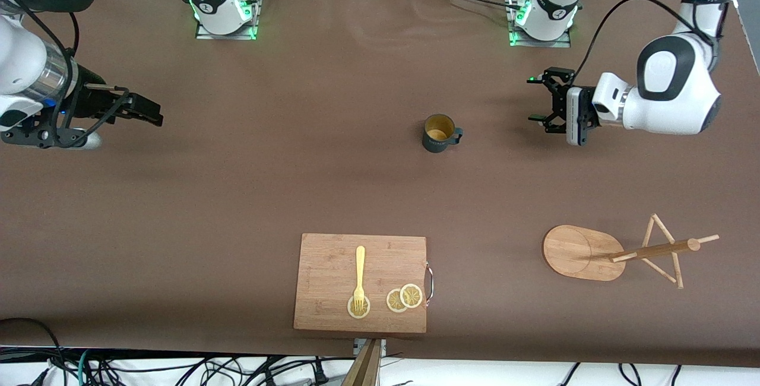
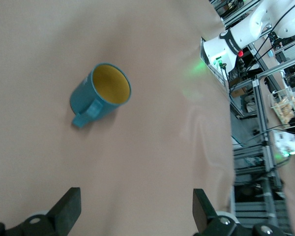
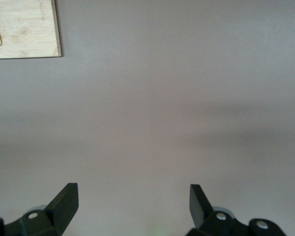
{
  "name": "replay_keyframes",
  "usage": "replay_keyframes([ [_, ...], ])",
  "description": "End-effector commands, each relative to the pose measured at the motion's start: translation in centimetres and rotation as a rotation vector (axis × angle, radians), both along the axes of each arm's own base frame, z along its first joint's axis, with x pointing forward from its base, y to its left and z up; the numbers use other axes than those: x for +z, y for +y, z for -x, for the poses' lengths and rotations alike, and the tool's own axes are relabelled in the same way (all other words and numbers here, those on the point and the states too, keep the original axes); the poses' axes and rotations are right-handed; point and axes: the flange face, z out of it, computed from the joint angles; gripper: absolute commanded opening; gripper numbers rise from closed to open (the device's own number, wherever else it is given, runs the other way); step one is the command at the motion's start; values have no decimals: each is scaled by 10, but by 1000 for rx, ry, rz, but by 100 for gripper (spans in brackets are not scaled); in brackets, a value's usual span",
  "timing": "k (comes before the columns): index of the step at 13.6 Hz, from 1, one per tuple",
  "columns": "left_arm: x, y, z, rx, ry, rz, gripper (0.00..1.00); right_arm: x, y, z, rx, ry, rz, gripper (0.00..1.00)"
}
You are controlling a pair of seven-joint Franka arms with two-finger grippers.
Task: Pass cup and hang on rack
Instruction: 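Move the left gripper to the mug handle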
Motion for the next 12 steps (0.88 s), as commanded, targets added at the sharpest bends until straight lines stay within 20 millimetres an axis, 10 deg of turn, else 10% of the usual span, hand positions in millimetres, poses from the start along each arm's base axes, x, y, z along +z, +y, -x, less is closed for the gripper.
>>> replay_keyframes([
  [1,-33,-12,5,-6,-83,115,100,8,-20,9,37,-12,8,100],
  [6,-131,-37,9,0,-343,375,100,21,-29,45,43,-25,47,100],
  [12,-174,-78,22,48,-496,457,100,23,-36,38,34,-51,43,100],
])
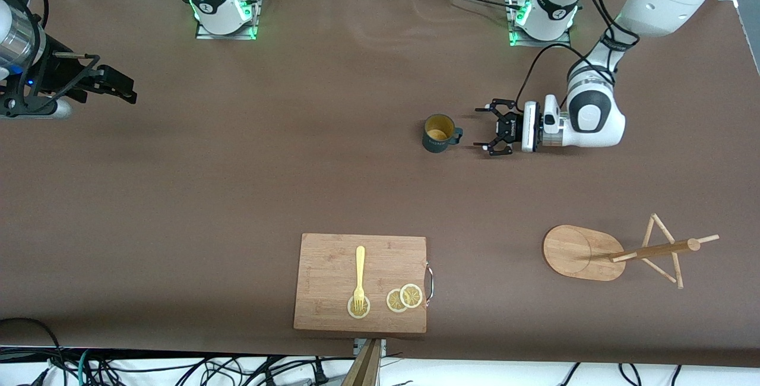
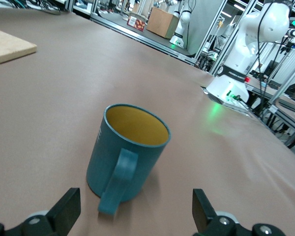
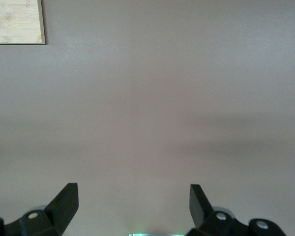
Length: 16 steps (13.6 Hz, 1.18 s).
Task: Pass cup and hang on rack
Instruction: 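Move the left gripper to the mug handle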
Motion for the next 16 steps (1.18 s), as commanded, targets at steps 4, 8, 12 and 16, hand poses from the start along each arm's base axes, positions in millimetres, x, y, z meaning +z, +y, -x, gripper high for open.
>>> replay_keyframes([
  [4,-3,-9,-8,-2,-195,36,100,7,-13,-10,13,-34,59,100],
  [8,-21,-22,0,20,-248,75,98,6,-2,-9,-3,-14,48,100],
  [12,-28,-34,5,22,-292,91,45,7,1,-10,-5,-25,40,100],
  [16,-29,-30,-1,26,-328,96,2,5,-3,-11,-2,-20,38,100],
])
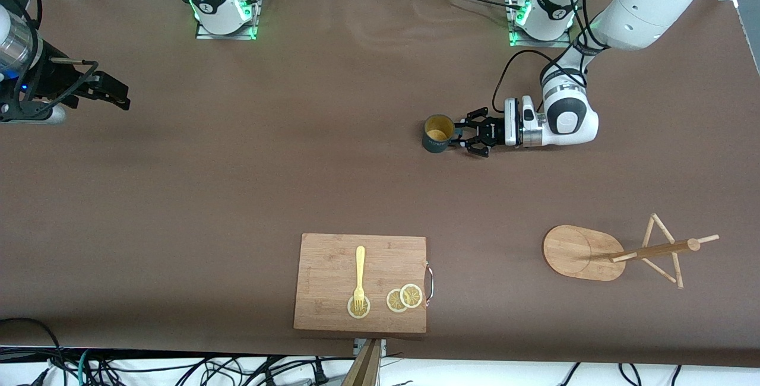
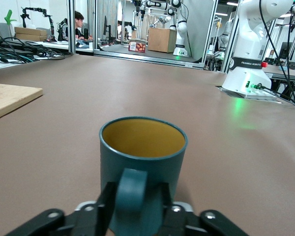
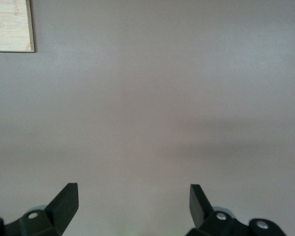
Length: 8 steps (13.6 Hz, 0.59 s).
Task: Pass cup and hang on rack
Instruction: 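Move the left gripper to the mug handle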
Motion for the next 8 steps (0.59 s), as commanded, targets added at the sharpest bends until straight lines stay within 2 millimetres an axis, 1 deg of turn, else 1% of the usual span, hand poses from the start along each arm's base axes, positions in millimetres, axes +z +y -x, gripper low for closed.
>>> replay_keyframes([
  [1,-4,2,-5,13,-71,16,0,3,0,-4,-7,1,-7,100],
  [2,-4,5,-5,24,-58,16,0,3,0,-5,-7,-1,-5,100],
  [4,-3,5,-6,39,-11,19,0,4,-2,-6,-4,-7,-6,100],
  [7,2,6,-8,70,131,14,0,4,-2,-6,-4,-7,-7,100],
  [8,7,8,-11,78,141,13,0,3,-2,-6,-4,-5,-7,100],
])
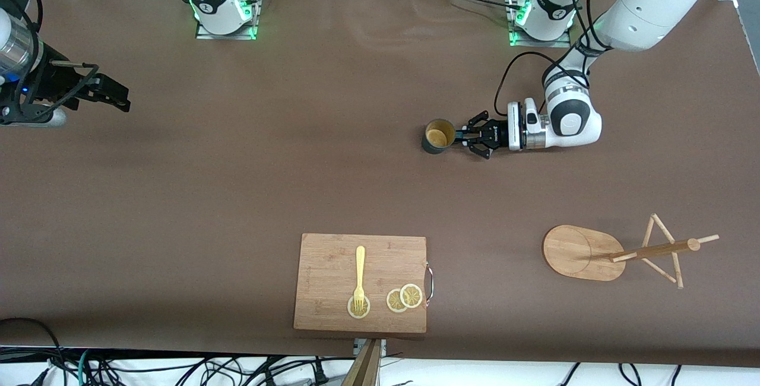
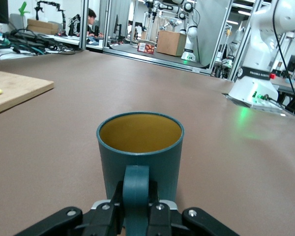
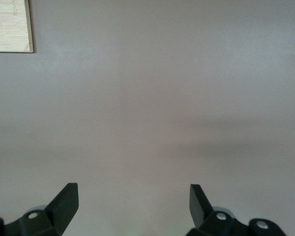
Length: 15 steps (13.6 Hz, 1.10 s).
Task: Pass cup and hang on rack
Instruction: 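Move the left gripper to the mug handle, then close the left gripper on the mug handle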
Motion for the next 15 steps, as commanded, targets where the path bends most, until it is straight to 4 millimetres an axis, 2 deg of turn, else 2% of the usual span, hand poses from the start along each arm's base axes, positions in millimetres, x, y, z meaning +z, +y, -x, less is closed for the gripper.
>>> replay_keyframes([
  [1,13,5,-9,41,57,6,0,6,-1,-3,-2,-7,-7,100],
  [2,24,11,-14,32,61,-8,0,6,-1,-3,-1,-7,-7,100],
  [4,50,35,-24,17,106,-16,0,5,-1,-3,-1,-7,-7,100],
  [6,73,75,-32,29,185,-42,0,6,-1,-3,-2,-8,-7,100],
  [10,91,155,-40,156,229,-21,0,5,-3,-3,-5,-7,-7,100],
  [12,112,194,-60,163,234,-51,0,6,-3,-3,-4,-8,-7,100],
  [14,135,216,-75,149,365,-56,0,6,-3,-3,-5,-9,-7,100],
  [15,139,226,-76,153,441,-51,0,6,-3,-3,-5,-9,-7,100],
])
